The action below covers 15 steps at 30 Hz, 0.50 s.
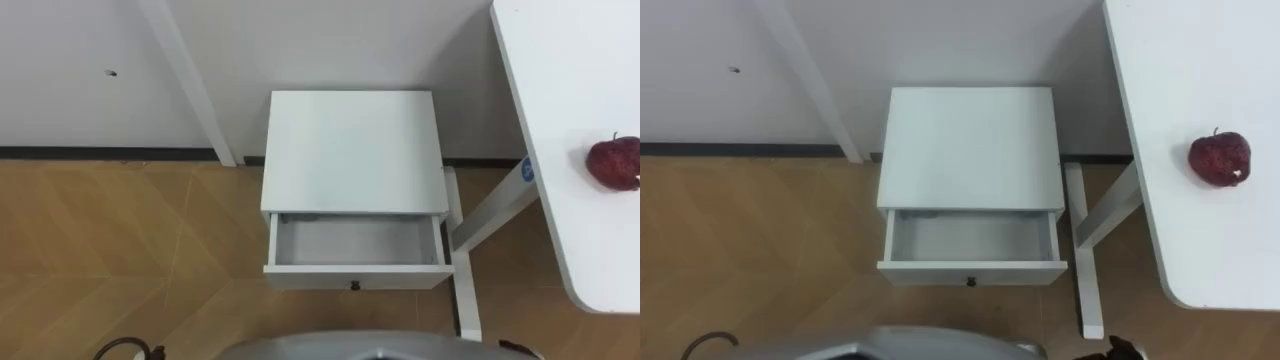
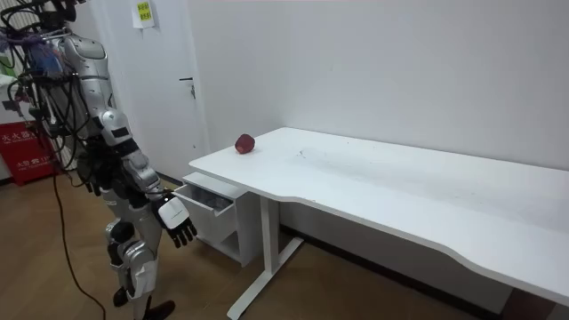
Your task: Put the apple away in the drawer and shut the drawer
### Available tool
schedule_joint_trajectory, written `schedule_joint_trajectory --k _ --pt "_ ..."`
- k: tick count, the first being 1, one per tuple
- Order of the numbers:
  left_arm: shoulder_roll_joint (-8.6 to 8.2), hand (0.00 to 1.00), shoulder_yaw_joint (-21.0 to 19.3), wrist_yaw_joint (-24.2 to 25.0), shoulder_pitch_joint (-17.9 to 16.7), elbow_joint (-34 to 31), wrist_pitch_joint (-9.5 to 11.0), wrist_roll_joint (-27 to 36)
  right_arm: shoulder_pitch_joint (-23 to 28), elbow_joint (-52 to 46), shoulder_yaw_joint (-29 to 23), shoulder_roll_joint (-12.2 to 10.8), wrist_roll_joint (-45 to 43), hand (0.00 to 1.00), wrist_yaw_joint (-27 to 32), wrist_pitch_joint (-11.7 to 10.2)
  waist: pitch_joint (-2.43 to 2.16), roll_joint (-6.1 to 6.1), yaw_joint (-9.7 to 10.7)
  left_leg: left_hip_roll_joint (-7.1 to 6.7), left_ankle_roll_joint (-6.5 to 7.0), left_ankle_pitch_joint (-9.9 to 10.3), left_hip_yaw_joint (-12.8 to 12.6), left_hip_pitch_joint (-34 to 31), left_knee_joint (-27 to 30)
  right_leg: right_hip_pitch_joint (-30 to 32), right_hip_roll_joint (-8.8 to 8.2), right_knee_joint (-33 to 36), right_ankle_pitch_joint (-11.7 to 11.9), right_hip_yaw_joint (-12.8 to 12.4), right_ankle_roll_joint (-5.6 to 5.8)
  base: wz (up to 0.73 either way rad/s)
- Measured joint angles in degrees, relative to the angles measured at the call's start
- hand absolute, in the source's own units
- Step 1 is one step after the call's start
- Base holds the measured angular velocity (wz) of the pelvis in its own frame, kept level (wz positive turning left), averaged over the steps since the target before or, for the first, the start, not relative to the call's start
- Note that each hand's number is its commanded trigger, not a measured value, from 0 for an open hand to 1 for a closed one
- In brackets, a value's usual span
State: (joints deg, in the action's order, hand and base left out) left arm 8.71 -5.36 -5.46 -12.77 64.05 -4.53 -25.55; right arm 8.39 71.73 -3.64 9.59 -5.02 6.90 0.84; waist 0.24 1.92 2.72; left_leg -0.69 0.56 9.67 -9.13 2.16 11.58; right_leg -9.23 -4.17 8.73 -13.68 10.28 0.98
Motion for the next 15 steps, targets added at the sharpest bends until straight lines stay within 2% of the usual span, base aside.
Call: schedule_joint_trajectory --k 4,6,10,13,15 --pt "-0.01 0.0 0.0 0.0 0.1 0.0 0.0 0.0 0.0 0.0 0.0 0.0 0.3 0.0 0.0 0.0 0.0 0.0 0.0 0.01 0.0 0.0 0.0 0.0 0.0 0.0 0.0 0.0 0.0 0.0 0.0 0.0" --pt "-0.07 0.0 0.0 0.0 0.1 0.0 0.0 0.1 0.0 -0.2 0.0 0.0 3.3 0.0 0.0 0.0 0.02 -0.03 -0.1 0.01 0.0 0.0 0.0 0.0 -0.1 0.1 0.01 0.0 0.0 -0.3 0.0 0.0" --pt "-0.28 0.0 0.0 -0.1 0.2 0.1 0.4 0.4 -0.3 -0.4 -0.3 -0.2 18.1 0.0 0.2 -0.5 0.02 0.12 0.1 0.03 -0.02 0.0 -0.2 0.0 -0.2 0.2 0.04 0.0 0.0 -0.6 0.0 -0.02" --pt "-0.39 0.0 -1.9 -0.6 -0.3 -0.2 2.1 0.1 0.2 -1.2 -6.2 -0.4 32.6 0.0 0.2 -1.0 0.04 0.04 0.3 0.07 -0.03 0.3 -0.1 0.0 0.0 0.2 0.08 0.0 0.0 -0.8 0.0 0.0" --pt "-0.39 0.0 -3.3 -1.2 -0.7 -1.2 2.7 0.3 1.3 -4.2 -10.3 -0.4 40.6 0.0 0.8 -1.3 -0.12 0.25 1.1 0.06 -0.01 0.4 -0.2 0.0 0.1 0.2 0.07 0.1 0.0 -0.8 0.0 0.0"
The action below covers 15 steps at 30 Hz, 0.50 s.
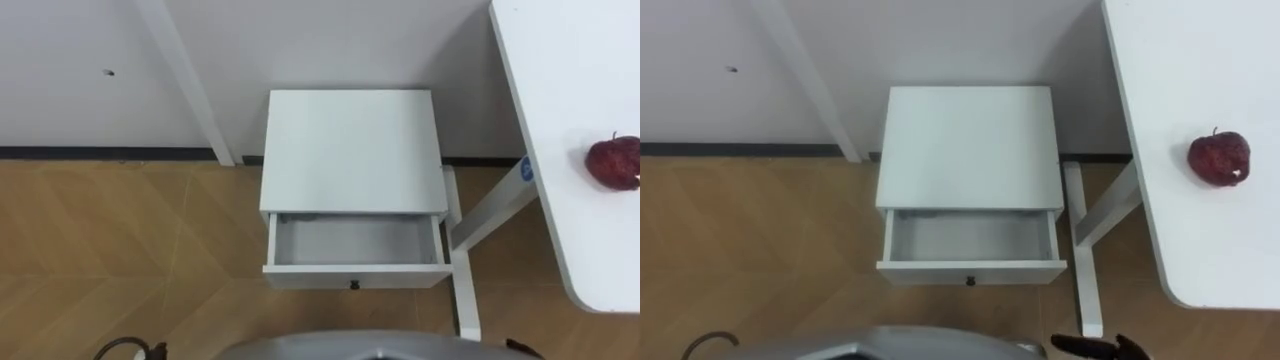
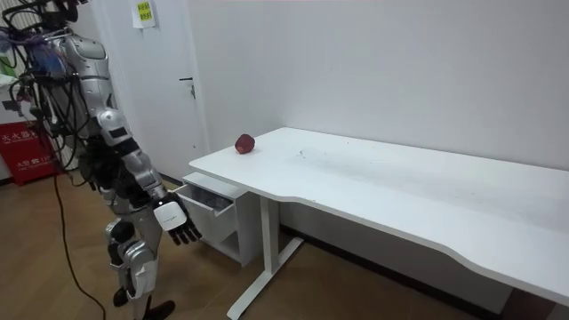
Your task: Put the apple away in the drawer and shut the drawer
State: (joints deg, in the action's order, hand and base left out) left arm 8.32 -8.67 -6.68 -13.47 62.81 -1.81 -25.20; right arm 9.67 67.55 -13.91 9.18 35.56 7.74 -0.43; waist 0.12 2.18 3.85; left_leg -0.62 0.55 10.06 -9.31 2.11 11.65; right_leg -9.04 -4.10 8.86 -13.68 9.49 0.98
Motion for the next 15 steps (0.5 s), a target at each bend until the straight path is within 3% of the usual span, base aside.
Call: schedule_joint_trajectory --k 2,7,15 --pt "0.23 0.0 -1.8 -1.1 -0.1 -0.1 0.8 0.4 0.7 -2.3 -5.4 0.0 12.0 0.0 0.9 -1.5 -0.02 0.04 1.2 -0.01 0.0 0.0 -0.2 0.0 0.0 0.0 0.0 0.4 0.0 0.0 0.0 0.0" --pt "0.61 0.0 -4.7 -2.0 -0.4 0.3 2.4 -0.1 -0.1 -3.8 -16.8 0.1 26.3 0.0 2.2 -3.8 -0.1 0.2 3.1 0.16 -0.01 0.0 -1.1 0.7 -0.4 0.1 0.07 0.8 0.0 -1.1 0.0 -0.1" --pt "2.12 0.0 -4.5 -2.6 -1.1 -1.0 2.7 0.9 0.8 -16.8 -20.3 0.2 39.4 0.0 11.6 -6.5 -0.22 0.86 5.6 0.41 0.02 0.0 -2.9 -0.4 -0.5 2.6 0.12 1.9 0.0 -2.9 0.06 -0.13"
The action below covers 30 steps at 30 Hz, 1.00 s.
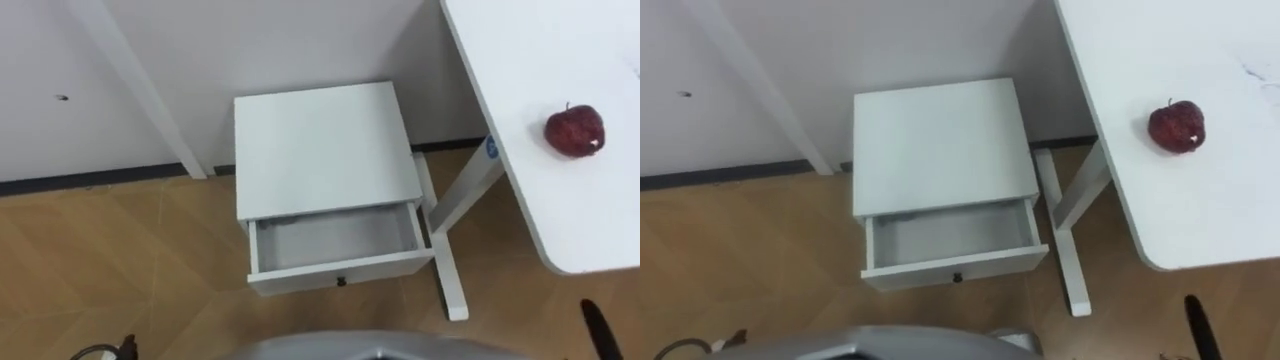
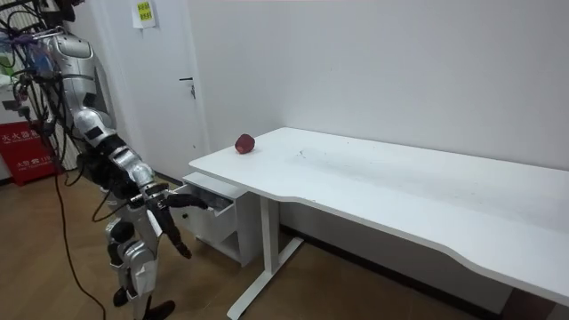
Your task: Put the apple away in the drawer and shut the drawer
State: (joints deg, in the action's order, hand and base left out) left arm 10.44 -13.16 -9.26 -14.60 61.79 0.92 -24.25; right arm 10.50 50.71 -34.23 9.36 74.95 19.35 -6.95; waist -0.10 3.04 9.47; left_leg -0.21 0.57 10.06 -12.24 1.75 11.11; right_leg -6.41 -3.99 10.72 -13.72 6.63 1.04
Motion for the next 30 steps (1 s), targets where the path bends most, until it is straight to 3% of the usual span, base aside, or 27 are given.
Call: schedule_joint_trajectory --k 9,12,17,20,27,30 --pt "0.95 0.0 -0.1 -0.5 -0.2 -2.0 1.2 0.0 -0.5 -18.6 -6.0 2.0 0.8 0.0 14.8 -5.0 -0.13 0.67 1.4 0.03 0.05 0.0 -0.3 -0.6 -0.3 1.2 0.07 0.7 0.1 -0.3 0.08 -0.01" --pt "0.89 0.0 -0.1 -0.6 -0.6 -4.6 1.3 -0.2 -0.4 -27.6 -6.2 2.3 -9.6 0.0 21.7 -6.4 -0.1 0.62 1.2 0.07 0.05 -0.1 -0.4 -1.2 -0.4 1.8 0.08 1.0 0.1 -0.2 0.09 0.0" --pt "0.92 0.0 -0.1 -0.2 -0.8 -4.7 2.7 0.0 -1.4 -38.1 -6.2 5.6 -27.3 0.0 32.2 -8.7 -0.12 0.6 0.8 0.1 0.05 -0.1 -0.3 -1.9 -0.1 2.5 0.08 1.1 0.1 -0.1 0.09 0.0" --pt "0.9 0.0 0.0 -0.1 -0.7 -4.3 3.1 -0.1 -1.6 -43.3 -6.2 5.8 -37.2 0.0 35.9 -10.1 -0.11 0.38 0.2 0.19 0.05 0.0 -0.3 -2.5 0.2 3.0 0.16 1.1 0.1 -0.2 0.05 0.0" --pt "0.76 0.0 0.4 0.8 0.0 -3.1 3.1 0.0 -2.5 -46.1 -3.2 7.5 -47.0 0.0 37.2 -10.3 0.14 0.21 -2.3 0.28 0.05 -0.1 -0.8 -2.2 -0.4 3.5 0.19 1.6 0.1 -0.5 0.04 -0.04" --pt "0.86 0.0 1.2 2.3 -0.4 -3.4 3.1 -0.2 -2.4 -45.9 0.3 8.1 -51.2 0.0 34.4 -9.8 0.14 0.21 -2.9 0.35 0.04 -0.1 -0.6 -2.3 -0.3 3.4 0.22 1.6 0.1 -0.3 0.04 0.0"
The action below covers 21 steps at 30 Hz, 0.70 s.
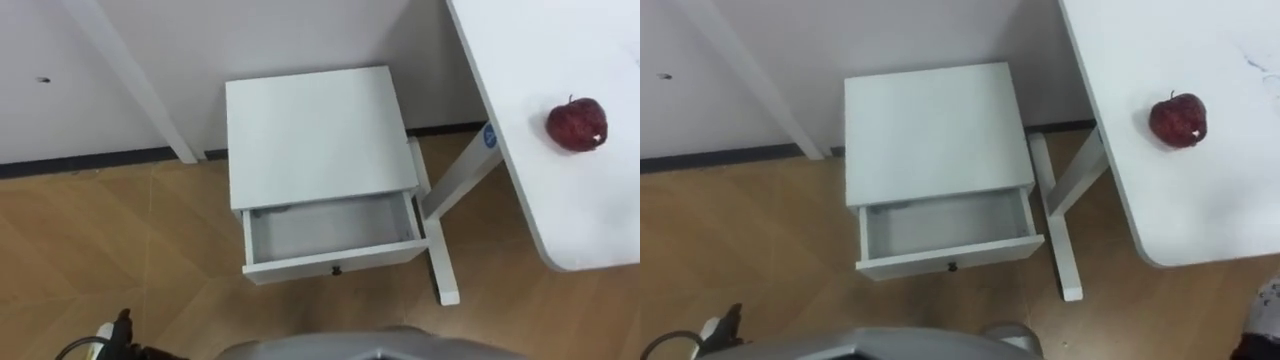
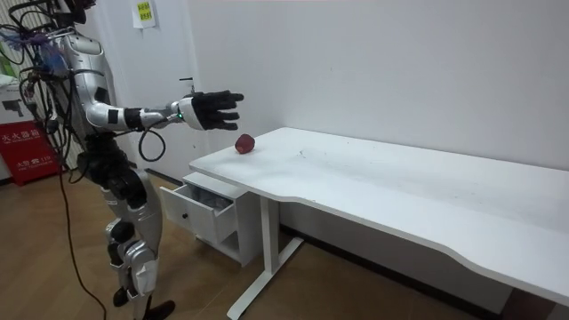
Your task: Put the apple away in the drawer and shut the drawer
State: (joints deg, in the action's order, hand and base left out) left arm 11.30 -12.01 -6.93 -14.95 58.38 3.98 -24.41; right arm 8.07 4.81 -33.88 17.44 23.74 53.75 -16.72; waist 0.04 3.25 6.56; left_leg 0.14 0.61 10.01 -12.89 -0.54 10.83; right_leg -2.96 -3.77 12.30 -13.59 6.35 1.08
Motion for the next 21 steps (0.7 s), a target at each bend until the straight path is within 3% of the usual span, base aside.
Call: schedule_joint_trajectory --k 4,5,13,21 --pt "0.02 0.0 1.1 1.5 0.1 0.1 0.0 0.0 -0.1 1.8 4.7 0.1 -4.4 0.0 -7.2 2.5 0.11 0.57 -1.4 -0.09 -0.01 0.0 0.3 0.4 -0.1 -0.5 -0.02 -0.3 0.0 0.0 0.0 0.0" --pt "0.04 0.0 1.2 1.5 0.1 0.1 -0.2 0.0 -0.1 2.1 5.6 0.2 -5.3 0.0 -9.1 3.3 0.32 0.92 -1.8 -0.12 -0.01 0.0 0.3 0.7 -0.1 -1.0 -0.02 -0.7 0.0 0.0 -0.03 0.0" --pt "0.42 0.0 2.8 2.5 -1.0 0.0 -1.6 0.0 -1.4 3.6 11.0 1.3 -6.7 0.0 -18.5 5.9 0.7 2.19 -2.6 -0.08 -0.02 0.0 0.6 1.3 0.0 -1.8 -0.04 -0.7 0.0 0.4 -0.03 0.01" --pt "0.53 0.0 2.8 3.7 -0.8 0.0 -1.8 0.0 -1.4 3.9 12.7 1.5 -13.3 0.0 -26.5 6.8 0.36 2.1 -3.2 -0.07 -0.01 0.0 0.6 1.3 0.3 -2.0 -0.08 -0.6 0.1 0.6 -0.04 0.0"
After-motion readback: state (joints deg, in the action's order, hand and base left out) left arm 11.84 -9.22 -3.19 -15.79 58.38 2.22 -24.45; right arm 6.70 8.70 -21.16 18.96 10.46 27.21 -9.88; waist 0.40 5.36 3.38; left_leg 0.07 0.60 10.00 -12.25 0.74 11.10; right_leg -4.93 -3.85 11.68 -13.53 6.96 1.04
